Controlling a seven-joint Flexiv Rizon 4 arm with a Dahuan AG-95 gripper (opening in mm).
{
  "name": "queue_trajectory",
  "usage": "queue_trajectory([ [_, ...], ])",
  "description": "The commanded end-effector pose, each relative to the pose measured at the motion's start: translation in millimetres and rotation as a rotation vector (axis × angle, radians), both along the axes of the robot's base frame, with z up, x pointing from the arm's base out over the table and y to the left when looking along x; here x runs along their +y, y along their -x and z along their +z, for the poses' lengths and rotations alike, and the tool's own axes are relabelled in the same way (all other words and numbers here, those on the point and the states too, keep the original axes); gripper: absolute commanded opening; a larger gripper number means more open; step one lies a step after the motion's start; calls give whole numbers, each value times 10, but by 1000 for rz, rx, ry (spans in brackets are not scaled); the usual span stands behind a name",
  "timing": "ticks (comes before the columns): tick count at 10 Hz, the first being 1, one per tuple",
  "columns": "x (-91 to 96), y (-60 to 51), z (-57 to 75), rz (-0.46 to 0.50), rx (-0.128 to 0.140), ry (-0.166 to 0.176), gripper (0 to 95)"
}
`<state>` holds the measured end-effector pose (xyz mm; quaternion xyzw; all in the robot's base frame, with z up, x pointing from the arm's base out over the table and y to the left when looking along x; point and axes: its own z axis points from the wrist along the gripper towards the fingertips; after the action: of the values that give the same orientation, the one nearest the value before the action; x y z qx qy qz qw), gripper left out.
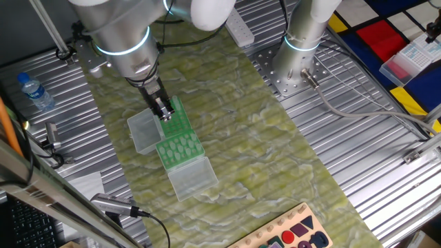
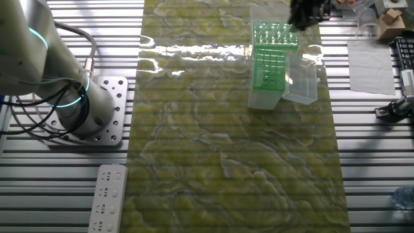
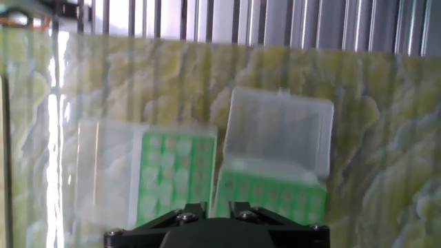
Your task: Transfer all large pipette tips from one holder to another
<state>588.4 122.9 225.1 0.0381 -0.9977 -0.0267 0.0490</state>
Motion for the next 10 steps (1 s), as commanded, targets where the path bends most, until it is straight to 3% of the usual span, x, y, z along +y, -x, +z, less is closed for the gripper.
queue_trajectory([
  [1, 69, -236, -121, -4, 4, 0, 190],
  [3, 163, -291, -230, -10, -12, 5, 190],
  [5, 262, -277, -367, -21, -28, 9, 190],
  [10, 298, -281, -496, -32, -46, 6, 190],
])
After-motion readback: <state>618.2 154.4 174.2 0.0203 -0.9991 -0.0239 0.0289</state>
